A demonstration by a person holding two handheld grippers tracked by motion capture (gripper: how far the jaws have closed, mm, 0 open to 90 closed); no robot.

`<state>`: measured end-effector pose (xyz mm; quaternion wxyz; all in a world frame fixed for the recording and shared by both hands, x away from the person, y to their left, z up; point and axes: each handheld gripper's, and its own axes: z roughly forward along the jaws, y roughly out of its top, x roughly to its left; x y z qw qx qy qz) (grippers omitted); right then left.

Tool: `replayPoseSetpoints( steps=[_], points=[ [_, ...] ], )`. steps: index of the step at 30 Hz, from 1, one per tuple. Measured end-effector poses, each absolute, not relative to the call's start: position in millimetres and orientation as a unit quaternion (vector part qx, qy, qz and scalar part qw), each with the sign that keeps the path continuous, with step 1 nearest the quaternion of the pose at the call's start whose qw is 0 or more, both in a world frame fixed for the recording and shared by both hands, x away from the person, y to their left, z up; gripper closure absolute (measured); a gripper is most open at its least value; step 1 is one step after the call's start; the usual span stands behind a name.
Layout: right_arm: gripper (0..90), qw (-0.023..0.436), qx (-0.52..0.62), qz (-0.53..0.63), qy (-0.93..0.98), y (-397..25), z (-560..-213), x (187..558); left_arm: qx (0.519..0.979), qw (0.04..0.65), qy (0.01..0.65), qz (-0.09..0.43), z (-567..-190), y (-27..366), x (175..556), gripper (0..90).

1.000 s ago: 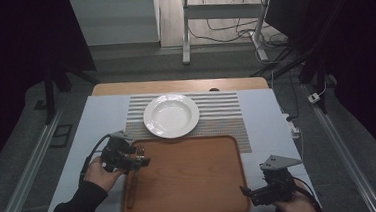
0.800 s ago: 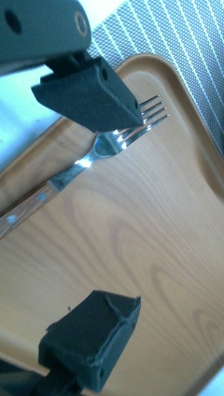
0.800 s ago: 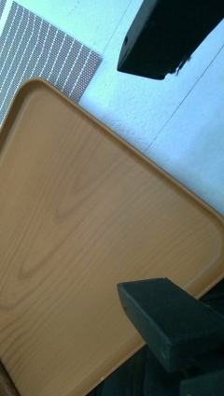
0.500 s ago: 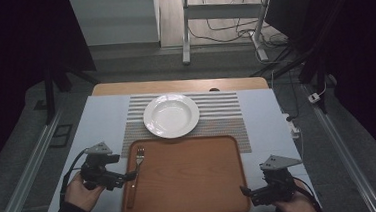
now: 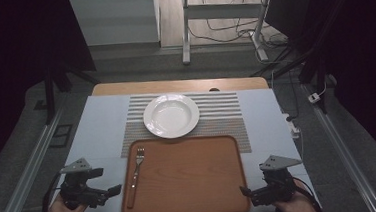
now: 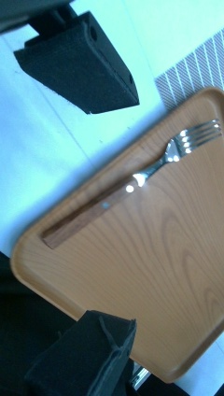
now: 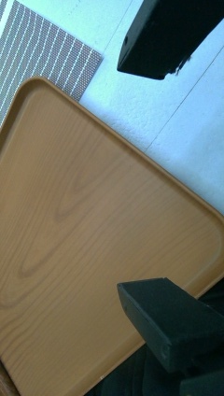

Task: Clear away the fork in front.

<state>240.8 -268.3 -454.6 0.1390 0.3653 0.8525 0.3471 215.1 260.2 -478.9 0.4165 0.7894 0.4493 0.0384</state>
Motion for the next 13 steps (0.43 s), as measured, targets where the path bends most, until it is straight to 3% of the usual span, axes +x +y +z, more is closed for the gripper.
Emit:
replayPoseSetpoints(
  steps=[13],
  points=[
    [0.0, 0.140, 0.365, 0.344, 0.854, -267, -455, 242, 0.782, 0.402, 0.473, 0.058, -482, 272, 199, 0.0]
  ],
)
